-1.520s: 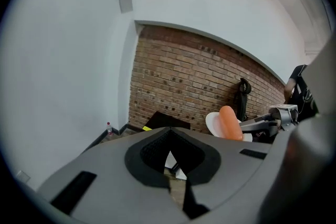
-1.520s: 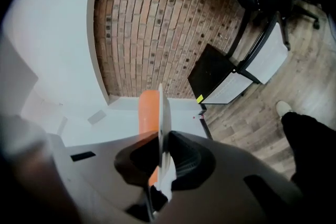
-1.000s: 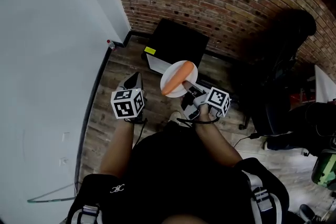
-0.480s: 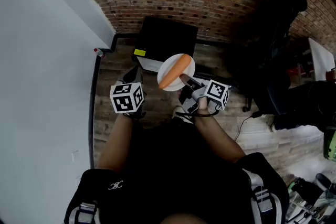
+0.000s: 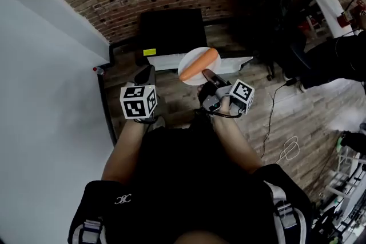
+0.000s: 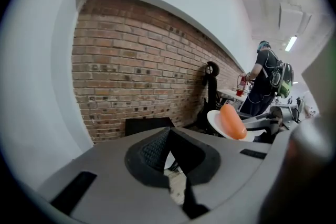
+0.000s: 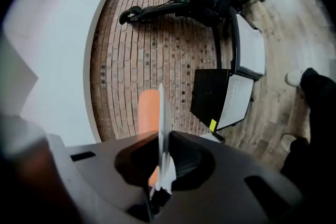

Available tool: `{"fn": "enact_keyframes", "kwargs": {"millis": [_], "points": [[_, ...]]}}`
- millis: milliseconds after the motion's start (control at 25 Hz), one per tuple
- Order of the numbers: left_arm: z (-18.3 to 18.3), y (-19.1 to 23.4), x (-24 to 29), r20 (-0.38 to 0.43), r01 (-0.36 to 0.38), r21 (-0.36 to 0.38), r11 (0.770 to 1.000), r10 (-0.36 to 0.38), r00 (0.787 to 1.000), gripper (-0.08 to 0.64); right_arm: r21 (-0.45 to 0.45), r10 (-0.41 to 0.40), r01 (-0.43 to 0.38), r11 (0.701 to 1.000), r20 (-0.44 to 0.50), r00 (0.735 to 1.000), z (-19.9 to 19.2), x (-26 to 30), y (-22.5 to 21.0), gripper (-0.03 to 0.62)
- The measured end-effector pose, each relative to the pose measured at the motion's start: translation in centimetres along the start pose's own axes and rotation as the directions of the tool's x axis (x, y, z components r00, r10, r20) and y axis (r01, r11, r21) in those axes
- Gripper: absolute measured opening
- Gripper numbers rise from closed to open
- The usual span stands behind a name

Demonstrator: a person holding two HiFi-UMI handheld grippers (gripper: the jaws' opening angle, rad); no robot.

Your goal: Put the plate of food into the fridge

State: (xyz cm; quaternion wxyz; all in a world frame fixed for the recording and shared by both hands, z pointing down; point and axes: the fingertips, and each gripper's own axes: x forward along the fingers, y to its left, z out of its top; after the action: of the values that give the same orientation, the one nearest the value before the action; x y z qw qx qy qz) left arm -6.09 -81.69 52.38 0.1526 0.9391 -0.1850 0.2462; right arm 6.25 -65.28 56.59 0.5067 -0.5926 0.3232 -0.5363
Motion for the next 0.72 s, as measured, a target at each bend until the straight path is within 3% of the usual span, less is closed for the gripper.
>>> {"fn": "enact_keyframes", "kwargs": {"millis": [200, 360, 560, 720], "points": [[-2.0, 1.6, 0.0, -0.047, 0.07, 0.002, 0.998, -0.07, 0.996, -0.005, 0.05, -0.045, 0.041, 0.998, 0.071, 0.996, -2.9, -1.0, -2.0, 0.04], [-2.4, 2.4, 0.7, -0.048, 0.085, -0.011, 0.996, -0.085, 0.995, -0.005, 0.053, -0.081, 0.077, 0.996, 0.079, 0.994, -3.7, -0.8, -2.7, 0.04], [-4.3, 2.4, 1.8, -0.058, 0.054, -0.077, 0.996, -0.058, 0.997, -0.005, 0.046, -0.11, 0.108, 0.993, 0.041, 0.993, -2.8, -0.2, -4.6, 0.04], [-8.0, 2.2, 3.6, -0.092, -0.009, -0.116, 0.993, -0.002, 0.996, -0.005, 0.009, -0.124, 0.125, 0.992, -0.055, 0.991, -2.5, 1.3, -6.5, 0.04]]}}
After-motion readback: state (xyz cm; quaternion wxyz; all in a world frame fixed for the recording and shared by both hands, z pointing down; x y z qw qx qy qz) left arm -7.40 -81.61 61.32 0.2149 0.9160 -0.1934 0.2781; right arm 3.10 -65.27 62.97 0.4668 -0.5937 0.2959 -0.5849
